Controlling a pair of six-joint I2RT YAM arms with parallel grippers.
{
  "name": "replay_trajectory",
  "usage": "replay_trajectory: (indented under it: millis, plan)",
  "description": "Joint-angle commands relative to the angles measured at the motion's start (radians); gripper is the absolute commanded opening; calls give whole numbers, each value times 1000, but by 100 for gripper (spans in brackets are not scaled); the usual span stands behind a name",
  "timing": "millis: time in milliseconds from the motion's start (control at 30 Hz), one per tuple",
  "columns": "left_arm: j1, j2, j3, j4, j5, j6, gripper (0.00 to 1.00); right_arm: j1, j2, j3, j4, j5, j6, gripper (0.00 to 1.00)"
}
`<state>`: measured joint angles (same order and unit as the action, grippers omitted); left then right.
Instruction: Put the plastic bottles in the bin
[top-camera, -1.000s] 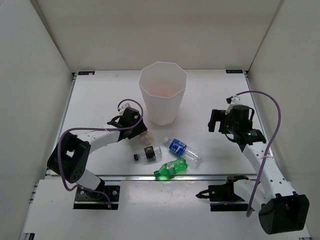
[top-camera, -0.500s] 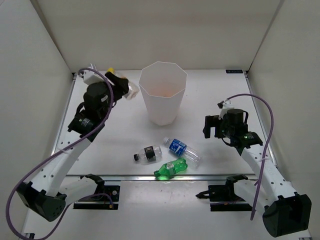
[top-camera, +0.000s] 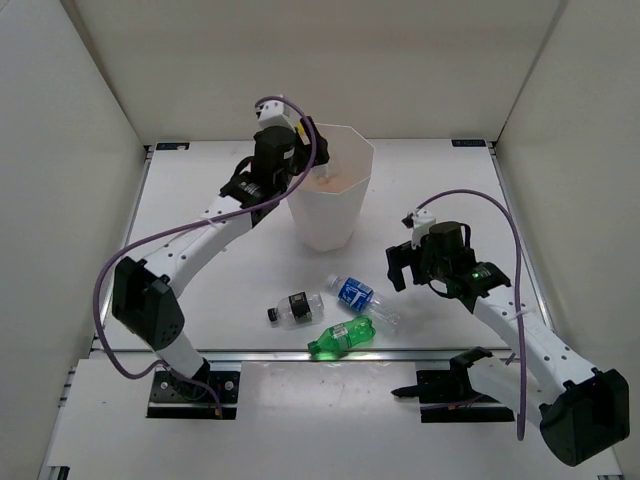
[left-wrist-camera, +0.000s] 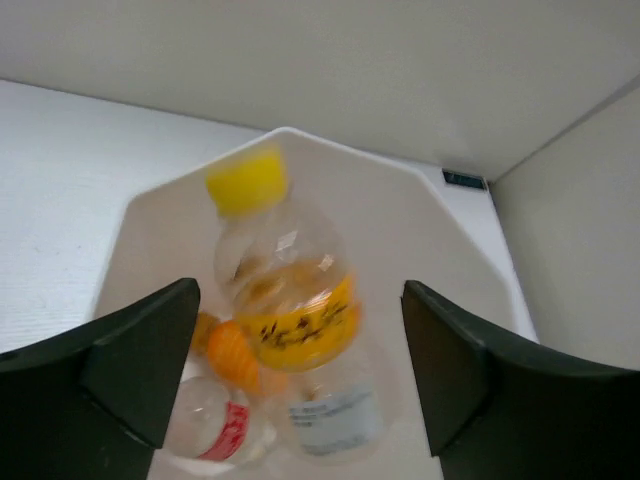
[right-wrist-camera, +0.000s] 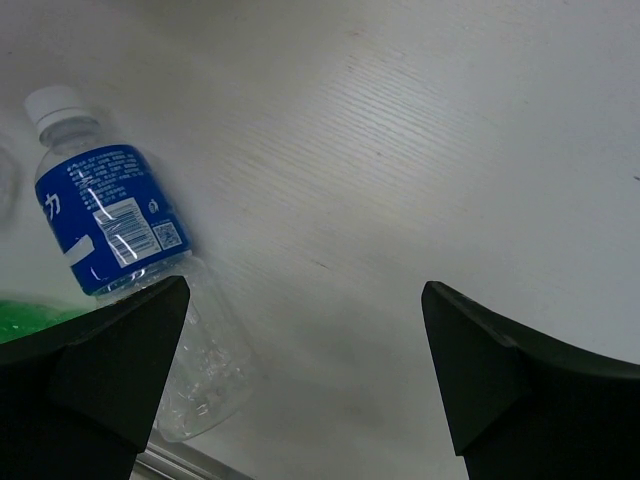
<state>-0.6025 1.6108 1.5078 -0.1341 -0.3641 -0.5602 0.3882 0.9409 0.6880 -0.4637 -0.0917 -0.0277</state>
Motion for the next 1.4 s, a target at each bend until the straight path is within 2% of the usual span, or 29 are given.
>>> replay_trajectory:
  millis: [0,33,200,333,433,600,667,733,900,1033,1100,1267,1333,1367]
  plan:
    - [-14,-38,84,-15,41,40,96,28,12,24,8,-23,-43,100]
    - [-19,-43,100,-19,34,60,99,26,21,33,8,-54,-58,99]
    - [-60,-87,195,-107,80,143,99,70,65,54,-3,-155,-129,99]
    - [-49,-193,140,-177,138,154,99,165,119,67,25,-181,-147,99]
    - [-39,-300,19,-243,153,152,99,222,185,79,49,-171,-132,99]
    - [56,-505,-343,-355,211,77,98,285,254,30,172,-47,-71,94]
    - [95,-593,-464,-384,212,40,99,276,269,6,238,-28,-55,92]
    - [139,-681,-625,-371,305,11,99,252,292,-10,266,-60,-41,89]
    - [213,-839,-782,-421,361,-63,99,267,348,-30,273,-77,-31,89]
    - [262,-879,-842,-436,435,-67,98,273,374,-60,277,-51,12,80]
    - [241,-879,-850,-438,430,-69,99,265,374,-65,301,-53,21,75]
    - [216,-841,-857,-429,450,-60,99,213,302,-62,303,64,60,41]
    - [221,-810,-857,-429,474,-37,99,164,248,-53,268,119,72,32]
    - [222,-805,-851,-430,476,-35,98,137,208,-33,258,115,72,32]
